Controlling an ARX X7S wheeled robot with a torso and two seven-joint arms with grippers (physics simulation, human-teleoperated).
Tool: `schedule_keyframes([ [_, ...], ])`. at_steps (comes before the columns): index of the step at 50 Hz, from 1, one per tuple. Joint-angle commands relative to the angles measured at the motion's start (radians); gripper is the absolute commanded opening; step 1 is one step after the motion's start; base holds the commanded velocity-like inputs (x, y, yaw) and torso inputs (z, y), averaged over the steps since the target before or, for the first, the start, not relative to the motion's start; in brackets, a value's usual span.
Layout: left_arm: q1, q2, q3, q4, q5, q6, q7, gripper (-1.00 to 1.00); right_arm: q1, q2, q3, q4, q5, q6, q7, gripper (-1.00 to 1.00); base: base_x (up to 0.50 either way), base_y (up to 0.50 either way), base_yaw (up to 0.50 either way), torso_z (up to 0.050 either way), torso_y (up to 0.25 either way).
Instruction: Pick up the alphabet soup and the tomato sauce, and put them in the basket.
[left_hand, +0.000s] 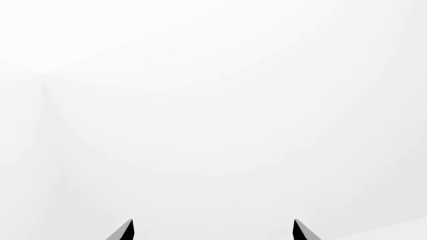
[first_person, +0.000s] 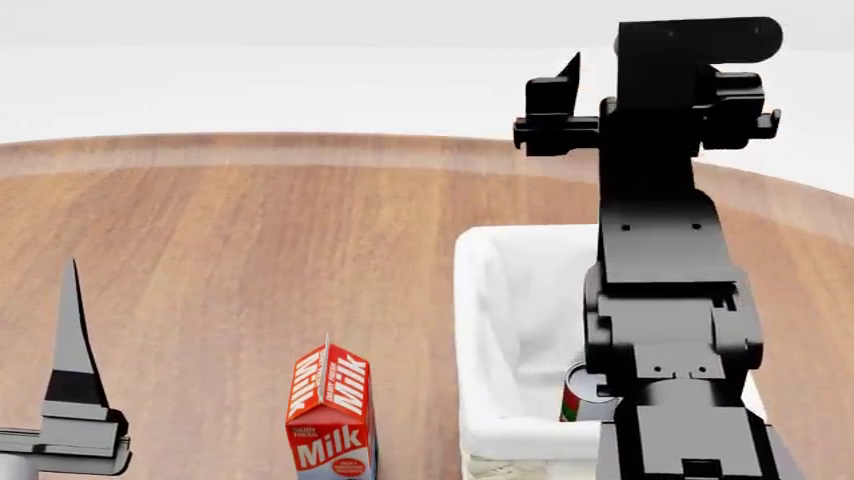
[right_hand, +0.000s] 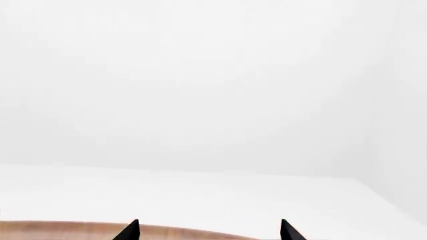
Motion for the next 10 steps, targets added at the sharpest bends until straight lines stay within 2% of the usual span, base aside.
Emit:
schedule_keyframes([
  [1, 0.003, -0.001, 0.002, 0.0, 0.0, 0.003, -0.004, 1.0, -0.042, 0.001, -0.017, -0.048, -0.021, -0.185, 0.032, 1.0, 0.0, 0.0, 0.0, 0.0, 0.0],
  [10, -0.002, -0.002, 0.004, 0.006, -0.001, -0.004, -0.003, 1.0, -0.142, 0.011, -0.016, -0.346, -0.019, -0.158, 0.053, 1.0, 0.0, 0.0, 0.0, 0.0, 0.0],
])
